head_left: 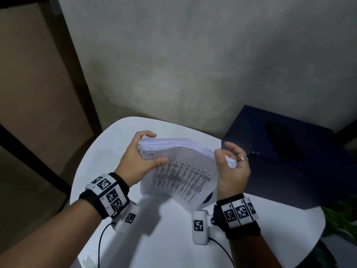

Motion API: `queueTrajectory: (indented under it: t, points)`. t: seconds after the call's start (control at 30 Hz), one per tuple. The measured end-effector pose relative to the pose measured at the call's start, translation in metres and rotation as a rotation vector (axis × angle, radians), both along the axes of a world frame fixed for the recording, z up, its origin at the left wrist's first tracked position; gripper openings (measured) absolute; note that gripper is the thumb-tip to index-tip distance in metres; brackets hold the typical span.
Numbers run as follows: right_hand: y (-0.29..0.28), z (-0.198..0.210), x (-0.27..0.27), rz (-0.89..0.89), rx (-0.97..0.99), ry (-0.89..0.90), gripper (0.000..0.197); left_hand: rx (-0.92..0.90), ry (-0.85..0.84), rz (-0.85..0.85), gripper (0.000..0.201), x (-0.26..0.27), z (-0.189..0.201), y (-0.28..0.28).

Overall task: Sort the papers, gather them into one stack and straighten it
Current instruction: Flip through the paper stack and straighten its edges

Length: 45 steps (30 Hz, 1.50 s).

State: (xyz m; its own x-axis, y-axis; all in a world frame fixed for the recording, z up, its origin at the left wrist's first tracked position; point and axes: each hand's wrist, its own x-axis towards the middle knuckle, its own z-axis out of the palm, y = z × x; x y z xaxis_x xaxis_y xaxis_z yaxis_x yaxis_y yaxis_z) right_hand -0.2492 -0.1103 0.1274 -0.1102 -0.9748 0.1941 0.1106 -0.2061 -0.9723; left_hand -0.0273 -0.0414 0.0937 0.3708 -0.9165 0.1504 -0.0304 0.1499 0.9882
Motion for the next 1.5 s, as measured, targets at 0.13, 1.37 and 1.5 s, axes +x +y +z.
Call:
queueTrajectory:
  t: [0.13, 1.37, 1.5]
  points:
    - [-0.009, 0.003, 0.003, -0.103, 0.033, -0.041, 0.013, 0.021, -0.051, 0.063, 0.052, 0.002, 0.003, -0.002]
    - [0.003, -0.042, 0.015, 0.171, 0.708, -0.558, 0.123, -0.016, 0.302, 0.258, 0.035, 0.036, 0.047, 0.015]
    - [0.002, -0.012, 0.023, 0.187, 0.493, -0.642, 0.050, 0.026, 0.475, 0.110, 0.043, 0.013, 0.032, 0.021]
